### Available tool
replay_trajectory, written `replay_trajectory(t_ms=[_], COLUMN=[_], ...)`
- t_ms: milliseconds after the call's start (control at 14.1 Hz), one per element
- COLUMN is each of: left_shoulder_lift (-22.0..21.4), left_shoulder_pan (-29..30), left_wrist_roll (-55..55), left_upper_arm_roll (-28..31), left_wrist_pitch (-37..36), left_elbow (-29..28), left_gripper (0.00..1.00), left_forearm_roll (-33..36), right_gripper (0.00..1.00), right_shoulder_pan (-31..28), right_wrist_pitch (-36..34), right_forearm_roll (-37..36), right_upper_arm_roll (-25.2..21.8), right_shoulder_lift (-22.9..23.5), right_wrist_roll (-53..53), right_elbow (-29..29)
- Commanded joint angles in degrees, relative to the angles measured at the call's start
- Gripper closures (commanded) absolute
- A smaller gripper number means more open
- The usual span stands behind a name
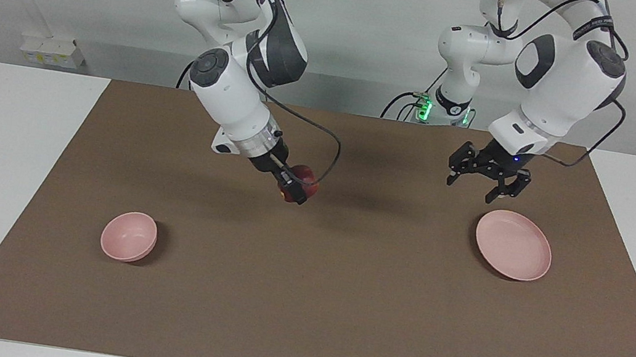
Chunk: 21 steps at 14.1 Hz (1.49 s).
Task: Move apple from plate to bowl
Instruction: 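Carry the apple with the right gripper over the pink bowl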
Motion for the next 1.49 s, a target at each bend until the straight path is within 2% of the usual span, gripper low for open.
replay_trajectory(t_ms=[0, 213, 427, 853, 924, 996, 1138, 1422], left_shoulder_lift=[0.1, 0.62, 0.89, 1.07, 1.15, 1.33, 1.5, 1.24], left_shoulder_pan=[0.59, 0.07, -0.03, -0.02, -0.64, -2.91, -7.92, -10.04], left_wrist_roll=[-0.64, -0.55, -0.2, 0.06, 0.06, 0.15, 0.15, 0.15], left_upper_arm_roll=[-0.13, 1.45, 2.51, 3.56, 4.26, 7.32, 13.47, 15.34], left_wrist_pitch=[-6.71, -16.29, -21.93, -26.33, -27.03, -27.3, -29.14, -29.76], left_elbow=[6.96, 15.59, 20.07, 23.77, 24.04, 24.31, 25.88, 25.8], left_gripper=[0.0, 0.0, 0.0, 0.0, 0.0, 0.0, 0.0, 0.0], left_forearm_roll=[4.44, 4.8, 9.11, 8.93, 8.93, 8.85, 8.32, 7.88], right_gripper=[1.0, 1.0, 1.0, 1.0, 1.0, 1.0, 1.0, 1.0], right_shoulder_pan=[-3.38, -6.82, -9.89, -17.88, -19.55, -21.22, -24.3, -25.28], right_wrist_pitch=[0.0, 0.27, 0.8, 4.22, 5.36, 7.37, 9.49, 12.83], right_forearm_roll=[-2.29, -4.03, -11.24, -18.63, -18.81, -18.9, -18.47, -17.58], right_upper_arm_roll=[0.3, 0.12, 0.21, 0.12, 0.21, 0.12, 0.21, 0.3], right_shoulder_lift=[-0.49, -0.57, -0.49, -0.22, 0.65, 2.31, 4.95, 9.0], right_wrist_roll=[-11.32, -22.67, -30.85, -50.54, -53.61, -55.65, -58.9, -58.39], right_elbow=[-1.43, -2.14, -2.67, -3.98, -3.98, -3.55, -2.93, -1.52])
